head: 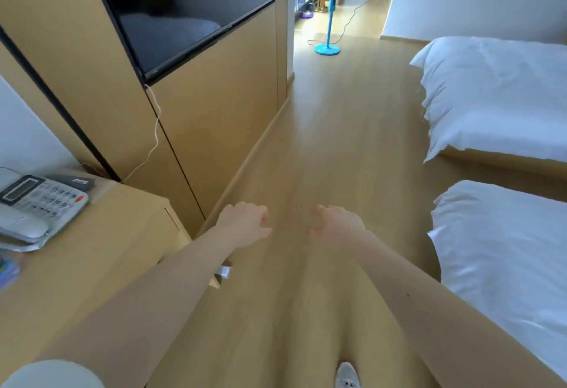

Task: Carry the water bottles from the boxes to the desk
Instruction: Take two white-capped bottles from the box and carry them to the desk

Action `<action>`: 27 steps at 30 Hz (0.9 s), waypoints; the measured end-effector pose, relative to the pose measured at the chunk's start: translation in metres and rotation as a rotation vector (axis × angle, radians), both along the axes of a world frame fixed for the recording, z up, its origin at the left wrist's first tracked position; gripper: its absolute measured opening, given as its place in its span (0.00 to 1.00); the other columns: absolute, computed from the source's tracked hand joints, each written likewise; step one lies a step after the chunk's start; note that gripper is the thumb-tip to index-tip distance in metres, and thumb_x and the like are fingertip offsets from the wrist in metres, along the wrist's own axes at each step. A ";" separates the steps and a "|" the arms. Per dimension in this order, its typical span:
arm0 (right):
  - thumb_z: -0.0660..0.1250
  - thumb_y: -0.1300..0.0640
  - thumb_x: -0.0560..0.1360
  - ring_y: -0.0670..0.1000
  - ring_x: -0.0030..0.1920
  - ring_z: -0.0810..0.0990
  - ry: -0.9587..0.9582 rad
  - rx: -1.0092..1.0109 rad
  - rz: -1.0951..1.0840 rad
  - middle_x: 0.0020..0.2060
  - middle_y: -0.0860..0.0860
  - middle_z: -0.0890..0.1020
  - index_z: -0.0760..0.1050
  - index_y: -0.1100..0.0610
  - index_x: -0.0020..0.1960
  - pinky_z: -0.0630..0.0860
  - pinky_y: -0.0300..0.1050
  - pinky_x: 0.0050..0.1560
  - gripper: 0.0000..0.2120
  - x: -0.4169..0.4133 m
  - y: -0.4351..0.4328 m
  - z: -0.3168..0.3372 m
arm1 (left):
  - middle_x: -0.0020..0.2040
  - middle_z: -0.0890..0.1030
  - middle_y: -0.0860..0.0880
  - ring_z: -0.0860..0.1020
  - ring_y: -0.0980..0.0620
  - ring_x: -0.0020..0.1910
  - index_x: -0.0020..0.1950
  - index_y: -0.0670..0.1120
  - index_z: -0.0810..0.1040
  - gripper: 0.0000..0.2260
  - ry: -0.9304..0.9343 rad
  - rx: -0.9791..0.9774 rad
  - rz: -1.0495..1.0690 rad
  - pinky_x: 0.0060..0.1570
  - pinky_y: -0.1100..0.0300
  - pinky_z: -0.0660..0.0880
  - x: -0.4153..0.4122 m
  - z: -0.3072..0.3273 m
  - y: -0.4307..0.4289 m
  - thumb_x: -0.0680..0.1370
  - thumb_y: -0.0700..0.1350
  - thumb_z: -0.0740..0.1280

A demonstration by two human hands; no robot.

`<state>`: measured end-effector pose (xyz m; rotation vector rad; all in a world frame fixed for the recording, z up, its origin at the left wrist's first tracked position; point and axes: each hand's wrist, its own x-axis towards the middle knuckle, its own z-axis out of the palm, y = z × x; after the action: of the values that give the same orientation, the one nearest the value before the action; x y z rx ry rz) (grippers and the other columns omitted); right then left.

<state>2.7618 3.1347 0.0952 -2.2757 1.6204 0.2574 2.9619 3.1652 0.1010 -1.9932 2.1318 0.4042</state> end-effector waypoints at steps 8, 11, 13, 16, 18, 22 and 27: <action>0.60 0.43 0.79 0.56 0.63 0.74 -0.007 0.040 -0.107 0.62 0.53 0.75 0.67 0.54 0.69 0.71 0.48 0.56 0.23 -0.128 -0.077 -0.011 | 0.61 0.77 0.48 0.74 0.46 0.61 0.65 0.49 0.72 0.18 -0.087 0.063 -0.126 0.57 0.52 0.68 -0.137 -0.005 -0.092 0.80 0.58 0.59; 0.59 0.43 0.80 0.55 0.64 0.73 -0.020 0.053 -0.142 0.63 0.54 0.75 0.67 0.54 0.69 0.71 0.49 0.57 0.22 -0.171 -0.101 -0.015 | 0.61 0.78 0.48 0.74 0.46 0.61 0.64 0.49 0.73 0.17 -0.062 0.094 -0.125 0.57 0.52 0.68 -0.189 -0.011 -0.121 0.80 0.58 0.60; 0.58 0.43 0.80 0.55 0.65 0.72 -0.029 0.056 -0.161 0.64 0.53 0.74 0.67 0.54 0.70 0.71 0.48 0.57 0.23 -0.197 -0.114 -0.017 | 0.61 0.78 0.48 0.74 0.46 0.61 0.64 0.49 0.72 0.17 -0.057 0.109 -0.143 0.58 0.52 0.68 -0.221 -0.013 -0.137 0.80 0.57 0.60; 0.58 0.42 0.79 0.55 0.64 0.73 -0.054 0.067 -0.195 0.63 0.53 0.75 0.67 0.54 0.69 0.71 0.48 0.57 0.23 -0.228 -0.128 -0.026 | 0.61 0.78 0.48 0.74 0.46 0.61 0.65 0.48 0.72 0.17 -0.054 0.132 -0.159 0.58 0.53 0.67 -0.256 -0.016 -0.155 0.80 0.56 0.60; 0.58 0.42 0.79 0.55 0.63 0.73 -0.061 0.085 -0.215 0.62 0.53 0.75 0.68 0.54 0.69 0.72 0.48 0.57 0.23 -0.243 -0.136 -0.034 | 0.61 0.77 0.48 0.74 0.46 0.61 0.65 0.48 0.72 0.17 -0.068 0.154 -0.179 0.57 0.53 0.67 -0.272 -0.019 -0.167 0.80 0.56 0.60; 0.58 0.42 0.79 0.54 0.63 0.73 -0.059 0.096 -0.253 0.62 0.52 0.75 0.68 0.54 0.68 0.72 0.49 0.56 0.22 -0.263 -0.153 -0.049 | 0.61 0.77 0.49 0.74 0.46 0.61 0.64 0.49 0.72 0.17 -0.067 0.183 -0.202 0.56 0.54 0.67 -0.291 -0.026 -0.195 0.80 0.57 0.60; 0.58 0.42 0.79 0.54 0.62 0.74 -0.049 0.094 -0.313 0.61 0.52 0.76 0.68 0.54 0.67 0.71 0.48 0.54 0.22 -0.278 -0.186 -0.060 | 0.61 0.77 0.49 0.74 0.46 0.60 0.65 0.48 0.71 0.17 -0.037 0.206 -0.245 0.52 0.55 0.67 -0.305 -0.038 -0.241 0.80 0.56 0.60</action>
<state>2.4841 2.9486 0.0347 -1.9104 1.8651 0.1937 2.6573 2.9238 0.0630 -1.5952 2.1776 0.5162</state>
